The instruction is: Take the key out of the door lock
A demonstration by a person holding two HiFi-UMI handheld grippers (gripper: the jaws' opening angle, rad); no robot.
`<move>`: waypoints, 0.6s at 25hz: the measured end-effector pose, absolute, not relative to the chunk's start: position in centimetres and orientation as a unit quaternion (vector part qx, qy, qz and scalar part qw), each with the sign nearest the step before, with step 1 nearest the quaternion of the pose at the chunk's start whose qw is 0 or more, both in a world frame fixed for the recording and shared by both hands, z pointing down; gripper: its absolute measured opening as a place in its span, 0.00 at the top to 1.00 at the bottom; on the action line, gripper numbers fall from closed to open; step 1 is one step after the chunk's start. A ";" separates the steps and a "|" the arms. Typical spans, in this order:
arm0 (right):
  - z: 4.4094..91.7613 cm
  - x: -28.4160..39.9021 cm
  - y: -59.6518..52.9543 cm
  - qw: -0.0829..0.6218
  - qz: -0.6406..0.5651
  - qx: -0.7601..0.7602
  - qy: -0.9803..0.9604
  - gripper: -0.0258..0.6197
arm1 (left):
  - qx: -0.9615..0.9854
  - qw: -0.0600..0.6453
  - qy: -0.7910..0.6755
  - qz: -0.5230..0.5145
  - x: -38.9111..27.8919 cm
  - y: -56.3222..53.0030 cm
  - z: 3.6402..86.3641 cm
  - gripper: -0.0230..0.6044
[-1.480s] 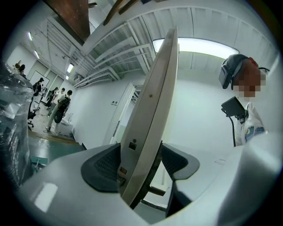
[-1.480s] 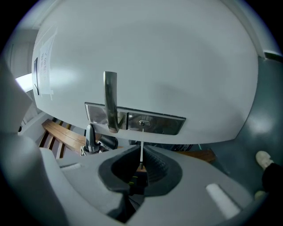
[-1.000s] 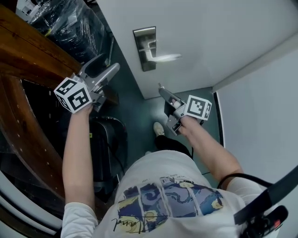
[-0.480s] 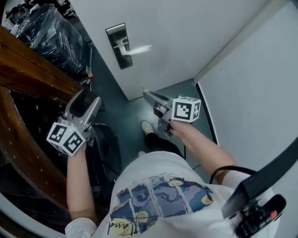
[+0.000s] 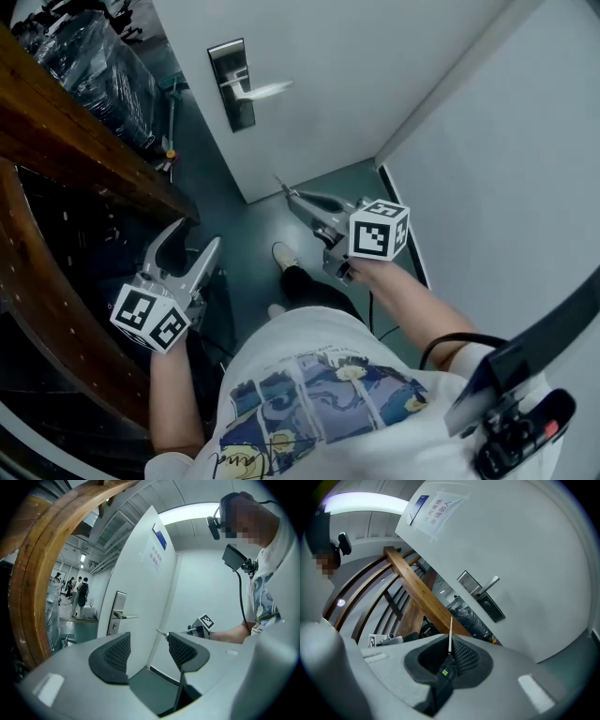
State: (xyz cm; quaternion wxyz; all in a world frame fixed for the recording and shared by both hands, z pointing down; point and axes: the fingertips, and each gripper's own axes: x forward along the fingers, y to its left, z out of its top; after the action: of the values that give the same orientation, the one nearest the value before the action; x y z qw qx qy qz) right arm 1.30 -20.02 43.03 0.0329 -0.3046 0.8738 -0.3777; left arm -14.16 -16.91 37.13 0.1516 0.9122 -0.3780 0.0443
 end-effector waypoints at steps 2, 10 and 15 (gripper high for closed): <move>42.7 1.1 -19.0 0.026 -0.368 -0.302 0.879 0.92 | 0.913 0.155 -0.375 0.047 -13.8 -15.6 37.2 0.55; 41.5 0.5 -15.6 0.002 -0.333 -0.293 0.896 0.92 | 0.917 0.168 -0.358 0.044 -13.4 -11.7 37.2 0.55; 40.5 -0.5 -13.7 -0.021 -0.302 -0.282 0.910 0.92 | 0.915 0.168 -0.363 0.045 -14.5 -10.4 36.9 0.55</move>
State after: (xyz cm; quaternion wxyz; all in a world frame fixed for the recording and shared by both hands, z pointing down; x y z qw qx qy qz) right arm -0.48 -13.70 40.53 -0.0212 -0.2816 0.9104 -0.3025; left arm -14.49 -10.44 36.91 0.1682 0.9154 -0.3629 0.0454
